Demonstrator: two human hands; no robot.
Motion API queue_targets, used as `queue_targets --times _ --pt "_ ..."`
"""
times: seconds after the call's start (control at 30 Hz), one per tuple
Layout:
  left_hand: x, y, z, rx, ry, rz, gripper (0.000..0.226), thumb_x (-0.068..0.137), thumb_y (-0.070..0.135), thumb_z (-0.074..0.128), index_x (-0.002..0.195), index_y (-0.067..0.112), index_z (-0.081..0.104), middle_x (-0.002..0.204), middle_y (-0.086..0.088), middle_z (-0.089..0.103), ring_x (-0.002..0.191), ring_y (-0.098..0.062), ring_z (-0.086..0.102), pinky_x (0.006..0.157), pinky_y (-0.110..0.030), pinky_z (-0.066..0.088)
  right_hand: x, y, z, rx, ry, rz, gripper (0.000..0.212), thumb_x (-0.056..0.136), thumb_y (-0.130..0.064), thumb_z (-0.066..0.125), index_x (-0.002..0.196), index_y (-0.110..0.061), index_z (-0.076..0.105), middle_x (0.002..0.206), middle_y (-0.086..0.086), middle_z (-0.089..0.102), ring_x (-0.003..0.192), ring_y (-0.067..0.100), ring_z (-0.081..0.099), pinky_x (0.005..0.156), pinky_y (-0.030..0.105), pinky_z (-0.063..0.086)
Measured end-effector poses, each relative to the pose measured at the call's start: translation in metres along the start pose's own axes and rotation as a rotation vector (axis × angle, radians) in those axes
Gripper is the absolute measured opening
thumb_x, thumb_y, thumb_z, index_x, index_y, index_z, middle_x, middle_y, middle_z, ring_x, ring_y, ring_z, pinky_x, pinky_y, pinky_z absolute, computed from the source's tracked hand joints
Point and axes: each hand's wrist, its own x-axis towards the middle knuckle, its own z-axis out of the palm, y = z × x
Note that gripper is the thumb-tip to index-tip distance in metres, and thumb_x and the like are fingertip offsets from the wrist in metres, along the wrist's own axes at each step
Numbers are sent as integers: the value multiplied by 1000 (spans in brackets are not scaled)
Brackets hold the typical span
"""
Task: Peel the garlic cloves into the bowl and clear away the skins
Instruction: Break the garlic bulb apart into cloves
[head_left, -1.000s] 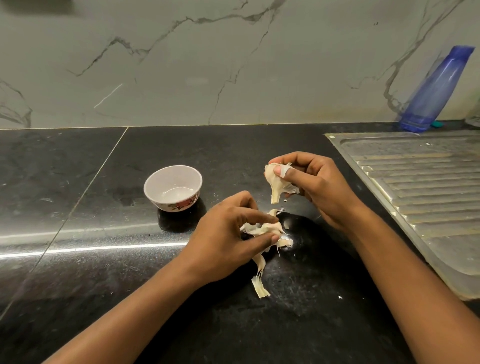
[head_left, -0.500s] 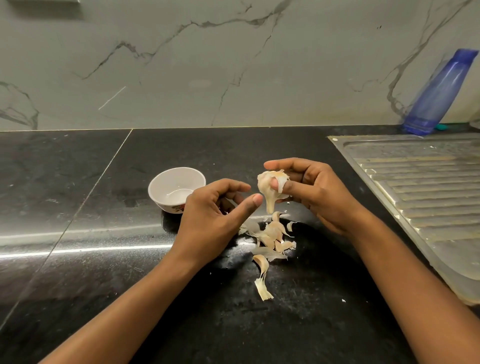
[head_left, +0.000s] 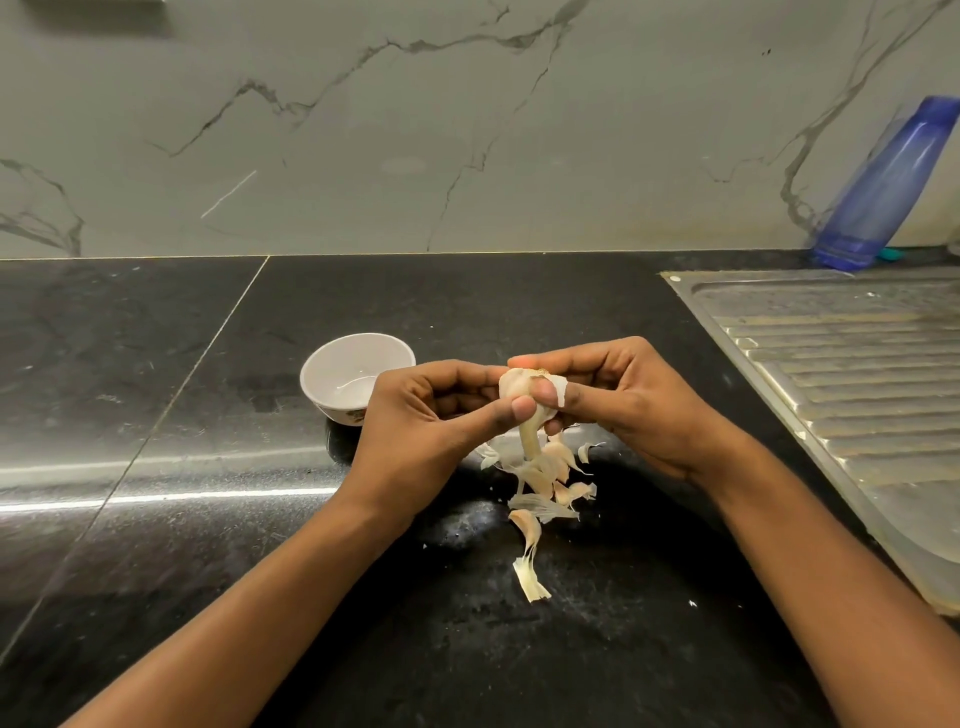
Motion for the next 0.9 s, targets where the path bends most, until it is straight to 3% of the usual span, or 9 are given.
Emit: queue_targets --times 0.13,0.43,0.63,0.8,0.9 --pt "0 2 -1 -68 31 -48 28 82 6 84 109 1 78 100 -12 81 93 -31 80 83 -35 64 0 0 4 11 -20 -3 41 92 -19 71 131 -7 71 118 11 79 107 32 77 82 30 63" --pt "0 1 -1 -117 54 -118 29 80 8 84 107 1 79 100 -14 81 95 -32 79 84 -37 63 -1 0 7 -10 -27 9 41 94 -20 68 134 -9 69 120 9 79 109 30 76 87 32 64" --pt "4 0 -3 -281 57 -192 28 85 5 78 111 -3 76 107 -18 79 102 -31 77 85 -33 63 2 0 6 91 6 1 44 94 -20 68 136 -8 68 125 13 76 107 30 75 86 31 63" --pt "6 -1 -2 -371 62 -250 25 89 8 72 111 -4 76 100 -21 78 84 -23 76 75 -26 62 1 1 0 70 25 -26 45 91 -13 71 135 -7 69 125 14 76 116 33 73 92 40 64" --pt "5 -1 -2 -381 60 -267 29 93 6 70 122 1 72 107 -21 78 85 -25 76 74 -27 62 2 2 2 20 64 -34 42 90 -9 76 132 -7 71 121 12 78 112 30 76 88 34 64"
